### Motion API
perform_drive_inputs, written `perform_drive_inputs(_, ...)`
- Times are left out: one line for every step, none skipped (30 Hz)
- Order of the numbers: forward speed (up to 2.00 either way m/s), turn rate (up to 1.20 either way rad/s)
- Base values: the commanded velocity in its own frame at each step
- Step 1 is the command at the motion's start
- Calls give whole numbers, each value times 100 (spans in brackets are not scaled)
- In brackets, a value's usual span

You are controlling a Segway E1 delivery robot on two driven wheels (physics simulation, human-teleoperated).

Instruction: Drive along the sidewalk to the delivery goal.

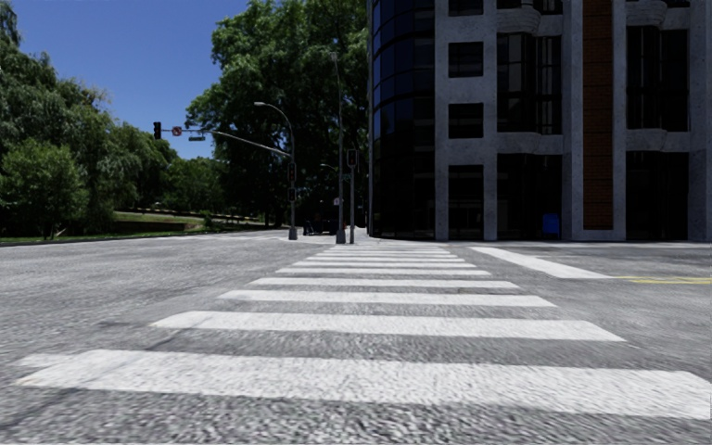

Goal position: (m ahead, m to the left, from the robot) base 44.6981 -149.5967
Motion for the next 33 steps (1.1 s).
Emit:
perform_drive_inputs(200, -34)
perform_drive_inputs(200, 0)
perform_drive_inputs(200, 0)
perform_drive_inputs(200, 0)
perform_drive_inputs(200, 0)
perform_drive_inputs(200, 0)
perform_drive_inputs(200, 0)
perform_drive_inputs(200, 0)
perform_drive_inputs(200, 0)
perform_drive_inputs(200, 0)
perform_drive_inputs(200, 0)
perform_drive_inputs(200, 0)
perform_drive_inputs(200, 0)
perform_drive_inputs(200, 0)
perform_drive_inputs(200, 0)
perform_drive_inputs(200, 0)
perform_drive_inputs(200, 0)
perform_drive_inputs(200, -54)
perform_drive_inputs(200, -102)
perform_drive_inputs(200, -120)
perform_drive_inputs(200, 0)
perform_drive_inputs(200, 0)
perform_drive_inputs(200, 0)
perform_drive_inputs(200, 0)
perform_drive_inputs(200, 0)
perform_drive_inputs(200, 0)
perform_drive_inputs(200, 0)
perform_drive_inputs(200, 0)
perform_drive_inputs(200, 0)
perform_drive_inputs(200, 0)
perform_drive_inputs(200, 0)
perform_drive_inputs(200, 0)
perform_drive_inputs(200, 0)
